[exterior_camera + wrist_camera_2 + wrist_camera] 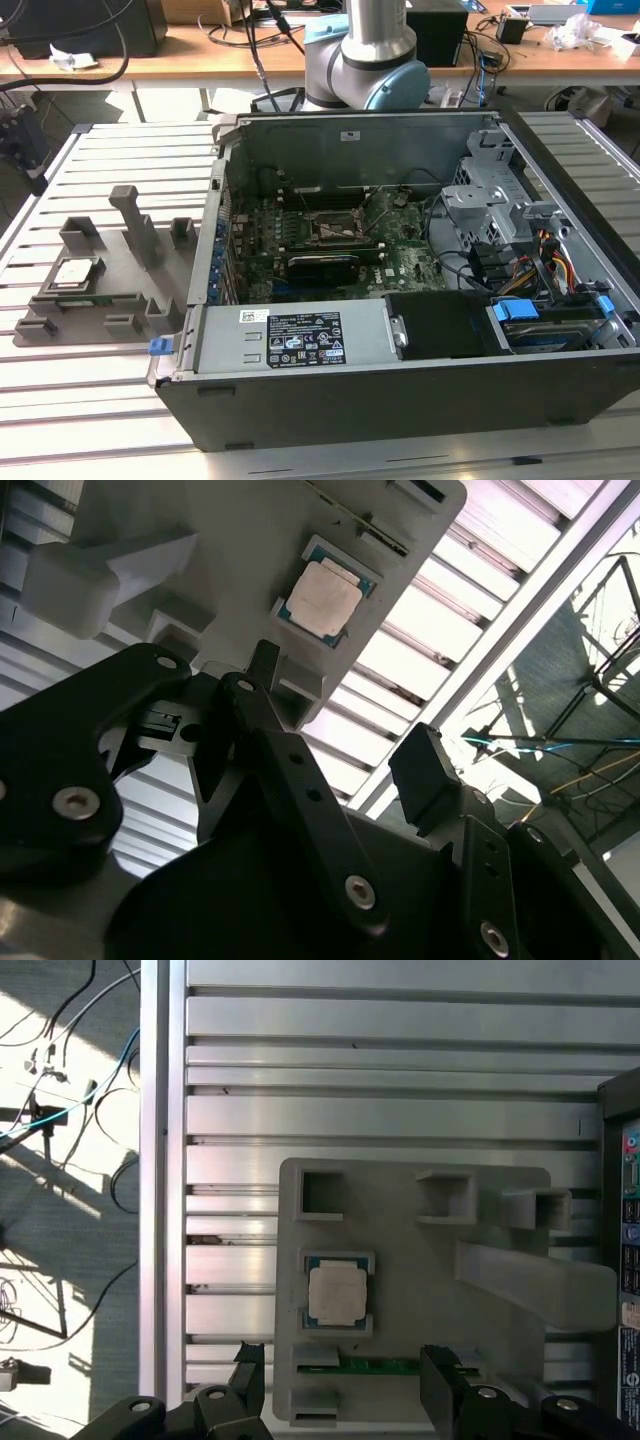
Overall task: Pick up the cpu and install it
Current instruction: 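Pick up the cpu and move it towards the insertion slot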
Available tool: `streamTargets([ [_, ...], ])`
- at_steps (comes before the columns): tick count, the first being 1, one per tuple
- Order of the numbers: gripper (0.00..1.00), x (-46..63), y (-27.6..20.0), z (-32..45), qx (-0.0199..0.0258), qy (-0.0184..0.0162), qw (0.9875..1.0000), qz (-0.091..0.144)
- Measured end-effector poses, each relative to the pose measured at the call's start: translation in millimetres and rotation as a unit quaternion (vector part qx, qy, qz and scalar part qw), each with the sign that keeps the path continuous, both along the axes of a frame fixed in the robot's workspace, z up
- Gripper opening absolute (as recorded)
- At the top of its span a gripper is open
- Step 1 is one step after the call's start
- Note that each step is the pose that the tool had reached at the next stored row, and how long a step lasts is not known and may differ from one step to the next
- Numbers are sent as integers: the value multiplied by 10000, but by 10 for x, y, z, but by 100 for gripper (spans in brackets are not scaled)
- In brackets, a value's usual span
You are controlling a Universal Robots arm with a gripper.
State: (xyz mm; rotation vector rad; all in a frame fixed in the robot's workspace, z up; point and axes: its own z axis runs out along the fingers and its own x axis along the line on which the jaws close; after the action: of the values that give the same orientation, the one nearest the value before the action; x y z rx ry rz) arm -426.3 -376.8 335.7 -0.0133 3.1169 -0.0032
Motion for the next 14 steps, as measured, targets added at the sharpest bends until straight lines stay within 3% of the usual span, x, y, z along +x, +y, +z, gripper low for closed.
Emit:
streamTargets([
  [14,72,0,0,-99,0,0,10000,0],
])
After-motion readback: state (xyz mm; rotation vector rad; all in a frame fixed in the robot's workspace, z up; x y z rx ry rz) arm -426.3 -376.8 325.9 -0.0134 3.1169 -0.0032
